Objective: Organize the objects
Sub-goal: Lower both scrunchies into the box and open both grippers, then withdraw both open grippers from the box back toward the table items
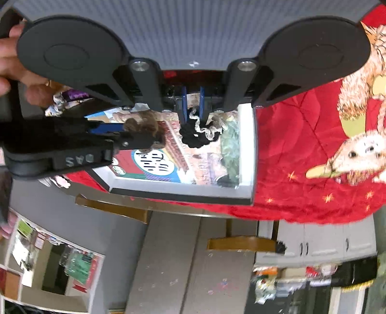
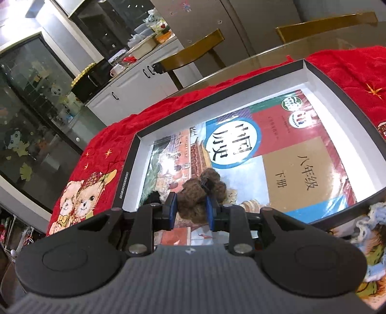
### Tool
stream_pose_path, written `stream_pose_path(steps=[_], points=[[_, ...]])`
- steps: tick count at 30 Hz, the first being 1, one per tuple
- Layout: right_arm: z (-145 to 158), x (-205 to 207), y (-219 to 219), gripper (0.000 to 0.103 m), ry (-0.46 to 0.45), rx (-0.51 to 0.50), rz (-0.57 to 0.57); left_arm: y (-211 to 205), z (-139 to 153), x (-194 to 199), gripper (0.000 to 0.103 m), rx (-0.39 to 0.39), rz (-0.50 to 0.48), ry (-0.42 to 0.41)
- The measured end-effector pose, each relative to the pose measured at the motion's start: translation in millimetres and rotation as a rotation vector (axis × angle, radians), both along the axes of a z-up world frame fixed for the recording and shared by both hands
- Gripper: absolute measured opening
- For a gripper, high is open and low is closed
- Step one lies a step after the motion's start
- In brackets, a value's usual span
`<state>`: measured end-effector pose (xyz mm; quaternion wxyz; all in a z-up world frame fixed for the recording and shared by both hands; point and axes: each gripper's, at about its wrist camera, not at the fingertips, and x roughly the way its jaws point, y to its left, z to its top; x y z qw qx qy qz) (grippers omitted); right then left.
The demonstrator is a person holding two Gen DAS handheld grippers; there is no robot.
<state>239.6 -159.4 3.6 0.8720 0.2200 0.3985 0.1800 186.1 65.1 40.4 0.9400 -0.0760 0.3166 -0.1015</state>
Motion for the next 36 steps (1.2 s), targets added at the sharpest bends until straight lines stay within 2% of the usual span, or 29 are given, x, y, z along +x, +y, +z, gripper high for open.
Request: stream_pose_path(steps=[7, 10, 11, 12, 14, 15, 16, 17, 24, 29, 33, 36], points=[[-1.3, -2.2, 4.1, 0.031, -0.031, -0.010, 0.019, 10.3, -0.8, 8.1, 0.013, -0.027, 0.024, 0.008], [-1.2, -3.5, 4.6, 0.036, -0.047, -0.003, 0.028, 11.2, 0.3, 9.5, 0.013, -0.025, 0.016, 0.018], [-1.0, -4.0, 4.2, 0.038, -0.051, -0.001, 0.027, 11.0, 0.6, 10.8, 0.017, -0.023, 0.013, 0.030], [-0.3, -4.5, 4.1, 0.052, -0.053, -0.002, 0.026, 11.1, 1.2, 11.9, 0.019, -0.025, 0.012, 0.042], [2.3, -6.0, 3.7, 0.061, -0.062, -0.012, 0.019, 12.3, 2.5, 11.6, 0.038, -0.036, 0.016, 0.048], [4.7, -7.4, 2.8, 0.065, -0.069, -0.013, 0.011, 12.9, 4.0, 11.0, 0.044, -0.038, 0.019, 0.045], [6.7, -8.7, 1.5, 0.067, -0.078, -0.009, 0.005, 13.4, 6.1, 10.1, 0.054, -0.038, 0.018, 0.036], [9.4, -10.0, 0.1, 0.067, -0.090, -0.007, 0.002, 13.4, 8.3, 8.6, 0.060, -0.035, 0.015, 0.024], [34.1, -20.4, -5.4, 0.076, -0.154, 0.020, -0.001, 13.2, 33.3, -5.9, 0.067, -0.006, 0.027, -0.061], [63.8, -43.1, -4.9, 0.083, -0.271, 0.008, 0.010, 13.2, 57.9, -22.9, 0.067, 0.009, 0.032, -0.127], [87.9, -65.2, -5.7, 0.093, -0.371, 0.005, -0.003, 12.3, 84.7, -50.0, 0.068, 0.026, 0.022, -0.217], [98.6, -83.3, -5.9, 0.095, -0.423, -0.005, -0.002, 10.4, 104.6, -75.3, 0.069, 0.030, 0.007, -0.284]])
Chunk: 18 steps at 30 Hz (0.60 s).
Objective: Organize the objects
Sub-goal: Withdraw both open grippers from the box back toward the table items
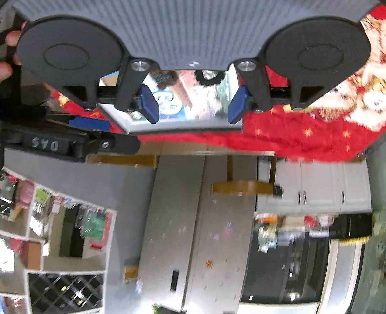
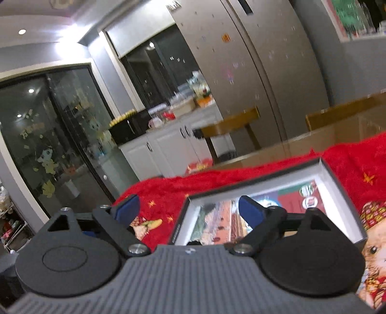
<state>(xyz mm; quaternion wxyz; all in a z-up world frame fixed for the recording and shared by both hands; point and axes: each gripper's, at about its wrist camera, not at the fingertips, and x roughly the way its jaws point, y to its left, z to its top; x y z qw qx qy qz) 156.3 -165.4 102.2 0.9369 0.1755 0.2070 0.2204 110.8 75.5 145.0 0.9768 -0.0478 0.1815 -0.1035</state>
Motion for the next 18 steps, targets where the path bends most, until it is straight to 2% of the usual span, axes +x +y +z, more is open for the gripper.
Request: stream_pose_path(steps=[5, 8, 12, 18], points=[[1.4, -33.6, 2.5, 0.100, -0.071, -0.040, -0.015, -1.8, 14.2, -42.0, 0.069, 0.015, -0.019, -0.072], [-5.1, -49.0, 4.2, 0.100, -0.095, -0.046, -0.057, -1.8, 13.9, -59.0, 0.069, 0.028, -0.010, -0.079], [-18.6, -56.1, 8.5, 0.100, -0.101, -0.069, -0.083, 1.8, 4.2, -75.2, 0.069, 0.029, -0.002, -0.091], [-42.6, -60.9, 15.0, 0.099, -0.089, -0.118, -0.175, 11.9, -25.9, -74.2, 0.069, 0.055, 0.027, -0.073]])
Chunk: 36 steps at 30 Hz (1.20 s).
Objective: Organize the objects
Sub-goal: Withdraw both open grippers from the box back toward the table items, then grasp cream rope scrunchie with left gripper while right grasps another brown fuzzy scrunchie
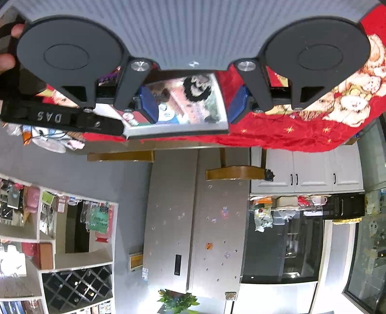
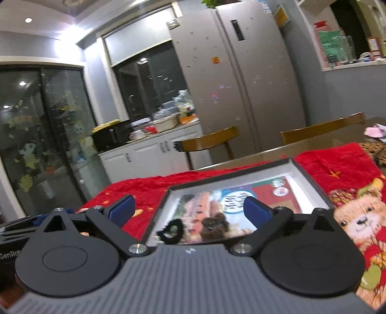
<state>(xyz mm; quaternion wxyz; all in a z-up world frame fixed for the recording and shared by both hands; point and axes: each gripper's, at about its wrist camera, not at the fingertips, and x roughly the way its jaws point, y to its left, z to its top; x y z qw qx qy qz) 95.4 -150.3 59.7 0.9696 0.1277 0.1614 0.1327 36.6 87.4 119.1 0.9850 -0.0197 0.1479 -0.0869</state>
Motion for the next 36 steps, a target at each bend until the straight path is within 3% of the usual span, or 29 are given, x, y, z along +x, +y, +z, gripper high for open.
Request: stream_pose_path(steps=[4, 10, 14, 18, 23, 24, 26, 28, 36], points=[[-21.4, 4.1, 2.1, 0.092, 0.044, -0.026, -0.065, 6.2, -30.4, 6.4, 0.069, 0.018, 0.010, 0.038], [-45.7, 21.0, 0.0, 0.076, 0.150, -0.046, -0.093, 10.5, -73.7, 27.4, 0.062, 0.022, -0.006, 0.162], [-59.8, 25.4, 2.5, 0.068, 0.229, -0.033, -0.052, 17.8, -84.3, 35.8, 0.059, 0.009, 0.029, 0.191], [-68.9, 27.3, 6.8, 0.066, 0.280, -0.034, -0.006, 22.7, -92.9, 47.7, 0.059, -0.037, -0.002, 0.264], [-70.3, 23.2, 17.3, 0.056, 0.267, -0.100, 0.008, 19.2, -98.8, 50.2, 0.058, -0.004, 0.005, 0.254], [-70.5, 22.9, 17.6, 0.053, 0.268, -0.101, 0.009, 19.0, -99.5, 50.5, 0.056, -0.003, 0.013, 0.255], [-70.3, 22.7, 17.4, 0.051, 0.270, -0.102, 0.010, 19.9, -101.6, 53.4, 0.040, 0.004, 0.028, 0.279], [-70.8, 22.6, 17.2, 0.050, 0.268, -0.100, 0.015, 20.4, -105.0, 58.3, 0.031, 0.000, 0.026, 0.314], [-79.9, 32.0, 9.9, 0.032, 0.341, -0.036, 0.027, 19.5, -105.2, 54.8, 0.019, 0.024, 0.061, 0.291]])
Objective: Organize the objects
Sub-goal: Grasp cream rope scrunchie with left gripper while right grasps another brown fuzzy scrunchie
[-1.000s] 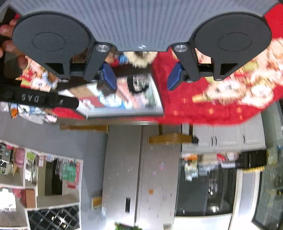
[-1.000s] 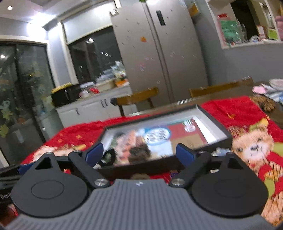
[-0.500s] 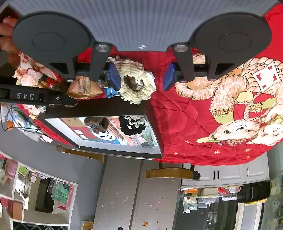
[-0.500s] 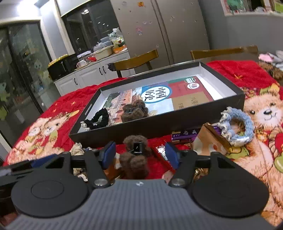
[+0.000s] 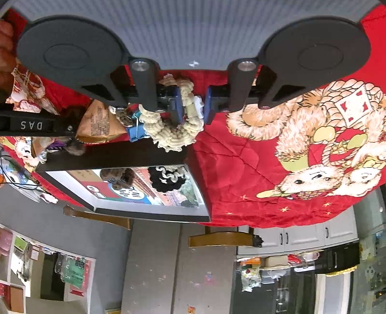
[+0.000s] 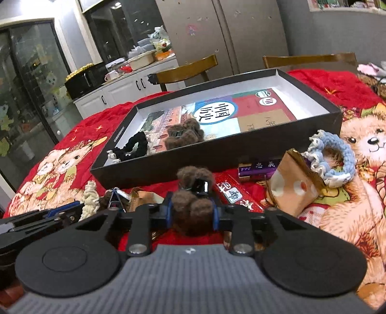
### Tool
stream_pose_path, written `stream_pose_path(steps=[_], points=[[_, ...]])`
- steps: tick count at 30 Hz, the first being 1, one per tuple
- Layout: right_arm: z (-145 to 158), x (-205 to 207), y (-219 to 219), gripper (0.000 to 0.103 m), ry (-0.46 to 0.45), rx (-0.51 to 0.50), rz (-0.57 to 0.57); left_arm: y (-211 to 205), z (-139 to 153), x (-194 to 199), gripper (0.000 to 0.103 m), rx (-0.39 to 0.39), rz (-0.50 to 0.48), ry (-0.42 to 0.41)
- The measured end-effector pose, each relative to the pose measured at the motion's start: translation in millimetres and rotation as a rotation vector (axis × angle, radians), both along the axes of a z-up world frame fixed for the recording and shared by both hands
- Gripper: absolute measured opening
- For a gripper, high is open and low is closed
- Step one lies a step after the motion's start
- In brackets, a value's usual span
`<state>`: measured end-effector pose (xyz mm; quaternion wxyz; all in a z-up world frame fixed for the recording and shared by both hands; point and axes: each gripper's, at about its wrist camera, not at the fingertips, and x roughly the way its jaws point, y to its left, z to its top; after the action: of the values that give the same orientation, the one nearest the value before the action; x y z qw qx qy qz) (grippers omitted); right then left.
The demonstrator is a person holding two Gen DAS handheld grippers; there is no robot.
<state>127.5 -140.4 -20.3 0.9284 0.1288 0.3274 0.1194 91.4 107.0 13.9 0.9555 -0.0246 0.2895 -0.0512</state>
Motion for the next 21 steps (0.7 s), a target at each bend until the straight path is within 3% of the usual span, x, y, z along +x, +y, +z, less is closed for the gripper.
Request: stream_pose_path(steps=[5, 21], points=[[-0.2, -1.8, 2.8, 0.029, -0.011, -0.018, -0.002, 2.0, 0.9, -1.6, 0.019, 0.003, 0.050, -0.005], [5.3, -6.7, 1.7, 0.028, -0.061, -0.017, -0.010, -1.2, 2.4, -5.0, 0.019, 0.043, 0.085, -0.036]])
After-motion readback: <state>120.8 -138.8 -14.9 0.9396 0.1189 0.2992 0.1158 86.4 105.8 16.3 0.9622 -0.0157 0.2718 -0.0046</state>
